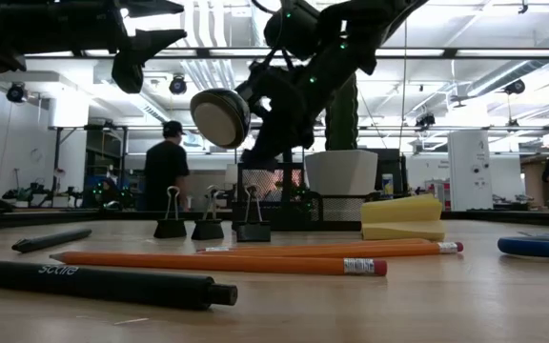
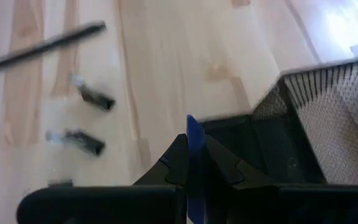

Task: Pick and place office supplies into organizer
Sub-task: Put the blue eraser into the black desk organizer

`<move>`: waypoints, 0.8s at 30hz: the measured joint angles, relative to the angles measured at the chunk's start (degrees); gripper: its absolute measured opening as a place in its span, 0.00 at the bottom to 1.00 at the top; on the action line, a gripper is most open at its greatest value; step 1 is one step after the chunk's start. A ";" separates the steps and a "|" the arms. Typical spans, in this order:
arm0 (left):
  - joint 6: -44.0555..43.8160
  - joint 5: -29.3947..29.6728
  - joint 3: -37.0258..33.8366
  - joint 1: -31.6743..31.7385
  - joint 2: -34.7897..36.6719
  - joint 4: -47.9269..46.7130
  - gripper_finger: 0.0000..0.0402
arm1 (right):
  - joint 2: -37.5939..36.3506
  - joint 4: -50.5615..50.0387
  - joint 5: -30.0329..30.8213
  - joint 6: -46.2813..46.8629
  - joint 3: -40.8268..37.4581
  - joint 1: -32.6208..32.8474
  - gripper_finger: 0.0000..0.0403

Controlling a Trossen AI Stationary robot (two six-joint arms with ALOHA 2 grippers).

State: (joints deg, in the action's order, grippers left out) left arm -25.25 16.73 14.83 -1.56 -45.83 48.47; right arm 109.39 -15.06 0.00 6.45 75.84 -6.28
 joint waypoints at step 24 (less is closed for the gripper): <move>0.04 0.00 0.00 0.07 -0.56 -1.51 0.37 | 3.25 -5.46 5.03 -11.81 0.43 -0.74 0.03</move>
State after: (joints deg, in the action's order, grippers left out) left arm -25.21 16.73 14.83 -1.50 -46.39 46.96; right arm 112.64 -20.52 5.03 -5.37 76.27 -7.03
